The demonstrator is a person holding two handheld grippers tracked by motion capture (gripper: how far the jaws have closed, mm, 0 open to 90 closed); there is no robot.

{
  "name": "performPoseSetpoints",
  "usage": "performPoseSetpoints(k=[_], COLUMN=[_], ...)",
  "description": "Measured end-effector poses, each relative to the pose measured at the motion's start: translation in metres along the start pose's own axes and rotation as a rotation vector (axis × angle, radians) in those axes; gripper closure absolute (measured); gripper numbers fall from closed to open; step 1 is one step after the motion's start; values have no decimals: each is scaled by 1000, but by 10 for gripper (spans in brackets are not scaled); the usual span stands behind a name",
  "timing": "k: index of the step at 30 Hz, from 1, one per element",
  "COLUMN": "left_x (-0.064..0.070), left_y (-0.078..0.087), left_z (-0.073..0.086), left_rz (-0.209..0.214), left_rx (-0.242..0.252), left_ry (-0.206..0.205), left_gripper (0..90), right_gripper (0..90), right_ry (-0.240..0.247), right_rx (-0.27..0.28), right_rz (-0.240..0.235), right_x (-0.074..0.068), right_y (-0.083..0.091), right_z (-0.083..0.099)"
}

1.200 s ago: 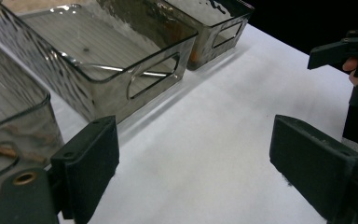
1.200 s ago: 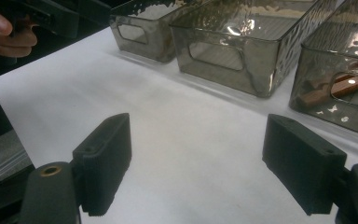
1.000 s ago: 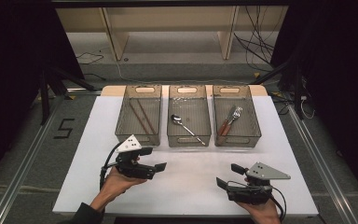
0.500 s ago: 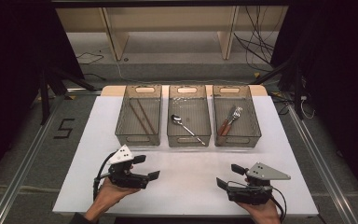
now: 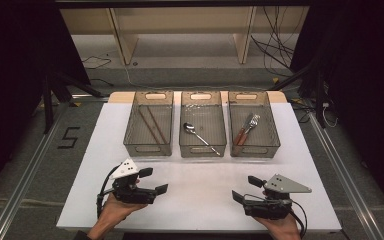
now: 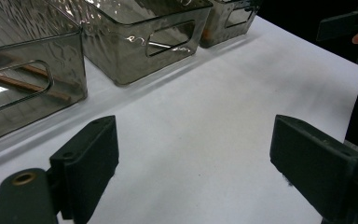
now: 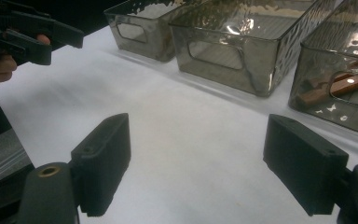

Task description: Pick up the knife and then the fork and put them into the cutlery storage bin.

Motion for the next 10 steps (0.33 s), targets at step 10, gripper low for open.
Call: performPoseSetpoints(k=[10], left_x=[-1], left_y=[1], left_z=[-1], left_rz=[-3], left_rx=[10], left_ry=[-4], left_gripper=[148], right_gripper=[237], right_ry=[2], right_rx=[1], right_rz=[2], right_x=[0], right_y=[0], right_z=[0])
Point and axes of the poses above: each handheld gripper's, and its own axes: y roughly backward along the jaws, z roughly out of its underside, x roughly to its right, the point moved 3 cm from there along -y, roughly forward along the jaws, and after that the axes turned 1 degree about y, right-handed, at the moved point
